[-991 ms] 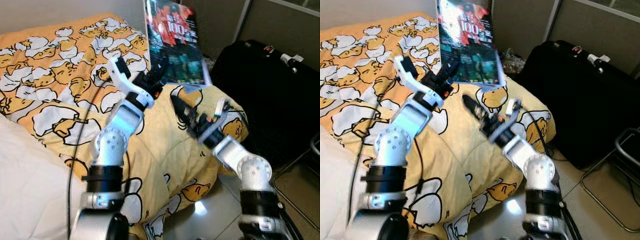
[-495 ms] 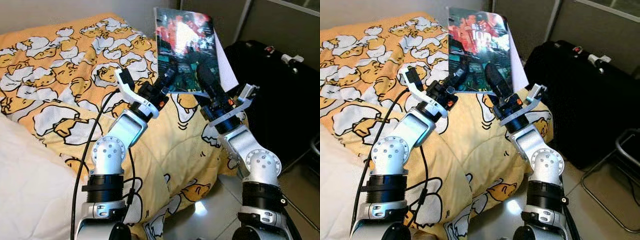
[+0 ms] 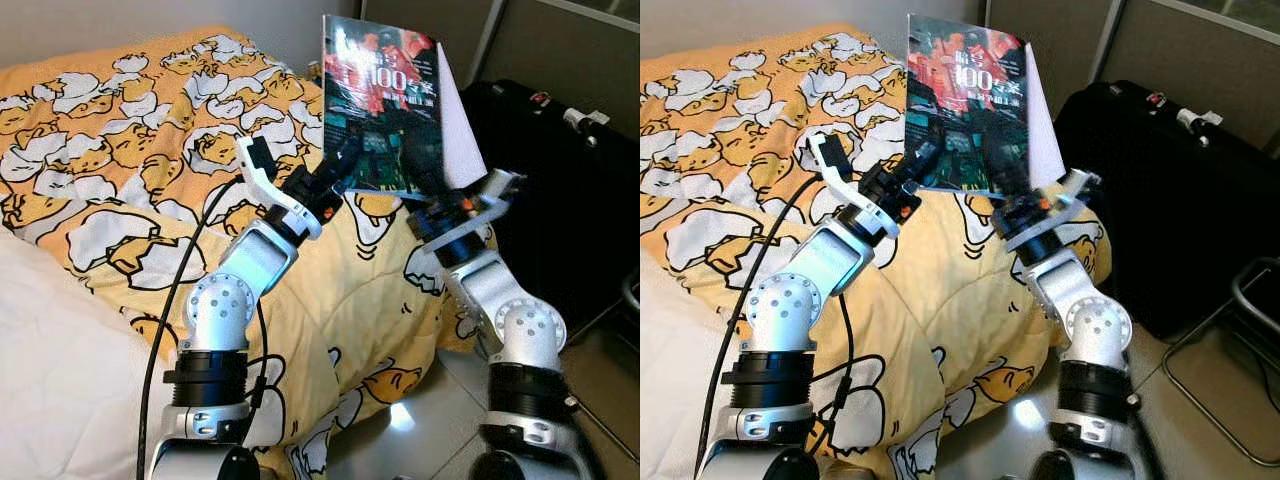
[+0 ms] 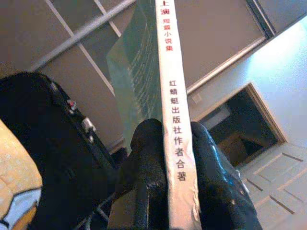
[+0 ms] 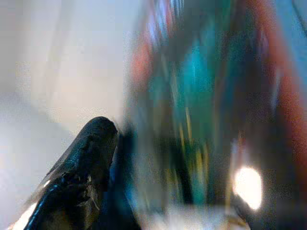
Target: Clean up the room
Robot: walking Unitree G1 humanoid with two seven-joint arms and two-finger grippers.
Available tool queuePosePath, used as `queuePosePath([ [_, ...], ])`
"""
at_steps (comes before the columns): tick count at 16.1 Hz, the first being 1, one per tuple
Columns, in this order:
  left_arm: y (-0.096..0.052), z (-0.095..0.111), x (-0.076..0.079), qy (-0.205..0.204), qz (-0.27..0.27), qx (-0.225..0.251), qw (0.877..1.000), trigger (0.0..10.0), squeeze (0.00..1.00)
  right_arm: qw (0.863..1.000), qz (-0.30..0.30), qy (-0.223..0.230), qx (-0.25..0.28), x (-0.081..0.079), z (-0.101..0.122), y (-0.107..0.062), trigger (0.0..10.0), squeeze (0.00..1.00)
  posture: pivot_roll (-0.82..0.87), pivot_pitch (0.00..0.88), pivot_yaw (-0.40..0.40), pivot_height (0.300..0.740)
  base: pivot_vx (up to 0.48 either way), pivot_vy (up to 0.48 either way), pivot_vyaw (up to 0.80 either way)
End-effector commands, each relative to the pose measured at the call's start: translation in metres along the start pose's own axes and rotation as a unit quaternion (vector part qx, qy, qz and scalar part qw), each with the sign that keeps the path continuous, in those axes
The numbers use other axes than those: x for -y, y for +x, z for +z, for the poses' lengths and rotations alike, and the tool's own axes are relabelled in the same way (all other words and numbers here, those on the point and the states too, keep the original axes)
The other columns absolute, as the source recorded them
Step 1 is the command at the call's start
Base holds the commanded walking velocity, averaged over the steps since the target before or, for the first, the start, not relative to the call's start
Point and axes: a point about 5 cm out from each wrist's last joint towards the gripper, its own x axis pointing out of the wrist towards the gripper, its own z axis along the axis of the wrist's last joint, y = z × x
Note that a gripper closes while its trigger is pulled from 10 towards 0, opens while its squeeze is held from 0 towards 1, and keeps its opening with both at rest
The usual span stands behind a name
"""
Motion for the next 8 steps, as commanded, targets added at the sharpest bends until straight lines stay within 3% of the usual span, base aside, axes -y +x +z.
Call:
queuePosePath([
  [1,0.004,0.017,0.001,0.041,0.015,0.039,0.998,0.0,0.00,0.991,-0.048,-0.095,-0.080,0.007,-0.019,-0.003,10.0,0.00,0.03,0.000,0.020,0.740,0.000,0.000,0.00],
  [2,0.001,0.031,-0.009,0.112,0.057,0.057,0.990,0.0,0.00,0.986,-0.072,-0.114,-0.103,0.013,-0.026,-0.016,10.0,0.00,0.04,0.000,0.019,0.740,0.000,0.000,0.00],
  [3,-0.002,0.036,-0.012,0.145,0.070,0.059,0.985,0.0,0.00,0.985,-0.083,-0.114,-0.097,0.014,-0.024,-0.021,10.0,0.00,0.04,0.000,0.017,0.740,0.000,0.000,0.00],
  [4,-0.008,0.047,-0.018,0.192,0.092,0.067,0.975,0.0,0.00,0.976,-0.126,-0.148,-0.094,0.020,-0.018,-0.036,10.0,0.00,0.04,0.000,0.015,0.740,0.000,0.000,0.00],
  [6,-0.024,0.068,-0.025,0.229,0.123,0.086,0.962,0.0,0.00,0.954,-0.187,-0.220,-0.078,0.020,-0.003,-0.066,10.0,0.00,0.02,0.000,0.030,0.740,0.000,0.000,0.00],
  [7,-0.028,0.071,-0.028,0.259,0.134,0.077,0.953,0.0,0.00,0.947,-0.202,-0.238,-0.072,0.020,0.001,-0.071,10.0,0.00,0.01,0.000,0.032,0.740,0.000,0.000,0.00],
  [8,-0.040,0.072,-0.035,0.338,0.163,0.043,0.926,0.0,0.00,0.915,-0.244,-0.314,-0.074,0.020,0.007,-0.078,10.0,0.00,0.00,0.000,0.041,0.740,0.000,0.000,0.00],
])
